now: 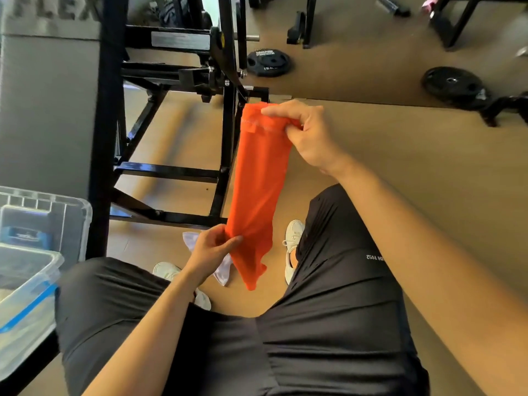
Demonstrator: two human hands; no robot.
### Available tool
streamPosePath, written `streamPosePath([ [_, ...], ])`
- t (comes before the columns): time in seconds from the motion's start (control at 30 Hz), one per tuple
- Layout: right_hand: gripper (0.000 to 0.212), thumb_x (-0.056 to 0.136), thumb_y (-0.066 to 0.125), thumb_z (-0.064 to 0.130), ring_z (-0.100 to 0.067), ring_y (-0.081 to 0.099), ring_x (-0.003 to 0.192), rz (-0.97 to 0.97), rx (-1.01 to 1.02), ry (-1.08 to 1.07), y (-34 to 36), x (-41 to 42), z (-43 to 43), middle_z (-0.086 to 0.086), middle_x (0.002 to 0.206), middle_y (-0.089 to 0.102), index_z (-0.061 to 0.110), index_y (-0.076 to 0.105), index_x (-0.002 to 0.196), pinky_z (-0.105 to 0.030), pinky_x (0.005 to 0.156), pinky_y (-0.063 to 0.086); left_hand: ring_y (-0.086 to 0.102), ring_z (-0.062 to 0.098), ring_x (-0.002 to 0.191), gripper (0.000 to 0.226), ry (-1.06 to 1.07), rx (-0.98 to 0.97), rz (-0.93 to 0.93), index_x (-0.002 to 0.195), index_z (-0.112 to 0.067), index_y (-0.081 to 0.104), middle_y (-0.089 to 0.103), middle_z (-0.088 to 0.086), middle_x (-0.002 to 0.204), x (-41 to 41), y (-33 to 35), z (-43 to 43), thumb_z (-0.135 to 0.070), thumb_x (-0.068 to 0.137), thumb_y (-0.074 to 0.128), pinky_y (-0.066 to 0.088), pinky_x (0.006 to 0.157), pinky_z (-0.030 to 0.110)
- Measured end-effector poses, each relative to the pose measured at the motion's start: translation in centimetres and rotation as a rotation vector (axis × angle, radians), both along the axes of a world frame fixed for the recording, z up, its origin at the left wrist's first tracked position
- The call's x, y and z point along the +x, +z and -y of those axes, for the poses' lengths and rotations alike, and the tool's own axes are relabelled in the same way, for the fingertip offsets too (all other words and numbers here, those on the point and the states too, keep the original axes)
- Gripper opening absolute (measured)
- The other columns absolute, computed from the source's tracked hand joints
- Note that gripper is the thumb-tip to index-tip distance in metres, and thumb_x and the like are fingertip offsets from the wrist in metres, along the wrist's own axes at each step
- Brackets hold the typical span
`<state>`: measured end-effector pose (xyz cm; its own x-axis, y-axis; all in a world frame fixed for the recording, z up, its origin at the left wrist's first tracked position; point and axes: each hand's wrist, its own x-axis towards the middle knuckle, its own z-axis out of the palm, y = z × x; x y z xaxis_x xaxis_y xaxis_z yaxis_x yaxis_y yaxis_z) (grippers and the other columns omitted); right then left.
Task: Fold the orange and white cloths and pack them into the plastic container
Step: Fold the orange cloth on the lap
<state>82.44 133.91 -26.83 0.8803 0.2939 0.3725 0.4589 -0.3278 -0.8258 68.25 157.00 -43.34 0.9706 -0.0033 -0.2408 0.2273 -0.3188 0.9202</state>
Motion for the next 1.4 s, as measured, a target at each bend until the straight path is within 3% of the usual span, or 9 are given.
streamPosePath([
  [0.23, 0.055, 0.088, 0.039, -0.019, -0.013, 0.055, 0.117, -0.216, -0.01, -0.239, -3.8, 4.1, 0.8, -0.006, 0.127, 0.061, 0.008, 0.066, 0.126, -0.012, 0.098, 0.044, 0.054, 0.017, 0.069, 0.047, 0.14, -0.137, 0.105, 0.088, -0.006, 0.069, 0.06, 0.009, 0.074, -1.0, 3.9, -2.4, -0.049, 0.074, 0.077, 0.044, 0.064, 0.03],
  [0.37, 0.048, 0.088, 0.042, -0.016, -0.022, 0.059, 0.109, -0.401, 0.019, -0.275, -7.9, 5.9, 0.3, -0.015, 0.127, 0.065, 0.004, 0.066, 0.125, -0.03, 0.084, 0.051, 0.057, 0.01, 0.066, 0.022, 0.125, -0.112, 0.132, 0.09, -0.013, 0.072, 0.064, -0.004, 0.07, -1.6, 5.8, -4.2, -0.033, 0.084, 0.08, 0.047, 0.062, 0.024],
  [0.47, 0.044, 0.089, 0.048, -0.013, -0.027, 0.061, 0.112, -0.529, 0.058, -0.32, -11.0, 6.1, -0.7, -0.021, 0.128, 0.064, 0.001, 0.063, 0.128, -0.041, 0.098, 0.052, 0.056, 0.001, 0.06, 0.006, 0.149, -0.078, 0.139, 0.086, -0.015, 0.069, 0.062, -0.012, 0.064, -1.5, 7.3, -4.6, -0.015, 0.091, 0.071, 0.045, 0.057, 0.014],
  [0.6, 0.05, 0.088, 0.055, -0.014, -0.02, 0.056, 0.108, -0.661, 0.162, -0.264, -13.3, 3.8, -2.6, -0.021, 0.125, 0.061, 0.0, 0.055, 0.136, -0.038, 0.101, 0.049, 0.059, 0.009, 0.062, 0.008, 0.196, -0.031, 0.154, 0.094, -0.01, 0.069, 0.065, 0.005, 0.074, -0.5, 9.4, -4.9, -0.017, 0.093, 0.071, 0.048, 0.053, 0.021],
  [0.73, 0.048, 0.088, 0.056, -0.015, -0.024, 0.059, 0.095, -0.719, 0.261, -0.169, -13.8, -1.0, -4.4, -0.012, 0.112, 0.061, 0.005, 0.059, 0.131, -0.029, 0.078, 0.054, 0.065, 0.015, 0.071, 0.009, 0.231, 0.053, 0.146, 0.1, -0.012, 0.07, 0.071, 0.01, 0.084, 0.8, 10.6, -4.6, -0.019, 0.095, 0.07, 0.056, 0.066, 0.031],
  [0.83, 0.033, 0.092, 0.06, -0.006, -0.024, 0.062, 0.085, -0.809, 0.302, -0.015, -14.1, -6.0, -5.7, -0.013, 0.106, 0.064, 0.01, 0.064, 0.12, -0.025, 0.066, 0.055, 0.063, 0.014, 0.07, 0.011, 0.277, 0.0, 0.12, 0.101, -0.009, 0.07, 0.069, 0.005, 0.081, 1.4, 10.5, -4.6, -0.018, 0.094, 0.07, 0.054, 0.06, 0.024],
  [0.93, 0.027, 0.093, 0.066, 0.007, -0.019, 0.069, 0.089, -0.876, 0.321, 0.098, -14.4, -10.4, -6.9, -0.012, 0.108, 0.072, 0.014, 0.064, 0.12, -0.025, 0.073, 0.055, 0.063, 0.016, 0.069, 0.009, 0.328, -0.129, 0.078, 0.1, -0.011, 0.069, 0.068, 0.004, 0.079, 1.2, 10.2, -4.6, -0.018, 0.095, 0.069, 0.054, 0.061, 0.026],
  [1.13, 0.066, 0.084, 0.072, 0.04, -0.018, 0.064, 0.119, -0.787, 0.365, 0.175, -13.9, -11.9, -8.6, -0.005, 0.126, 0.068, 0.024, 0.047, 0.143, -0.035, 0.104, 0.05, 0.061, 0.022, 0.077, 0.006, 0.425, -0.344, 0.04, 0.097, -0.012, 0.065, 0.065, 0.01, 0.084, 0.4, 9.8, -3.5, -0.018, 0.098, 0.063, 0.051, 0.067, 0.035],
  [1.4, 0.063, 0.085, 0.075, 0.033, -0.015, 0.061, 0.122, -0.723, 0.462, 0.134, -12.6, -11.3, -9.0, -0.002, 0.132, 0.063, 0.031, 0.048, 0.142, -0.042, 0.108, 0.048, 0.068, 0.017, 0.073, 0.016, 0.445, -0.503, -0.108, 0.108, -0.008, 0.064, 0.072, 0.006, 0.084, -0.7, 8.2, -2.1, -0.02, 0.102, 0.056, 0.056, 0.059, 0.028],
])
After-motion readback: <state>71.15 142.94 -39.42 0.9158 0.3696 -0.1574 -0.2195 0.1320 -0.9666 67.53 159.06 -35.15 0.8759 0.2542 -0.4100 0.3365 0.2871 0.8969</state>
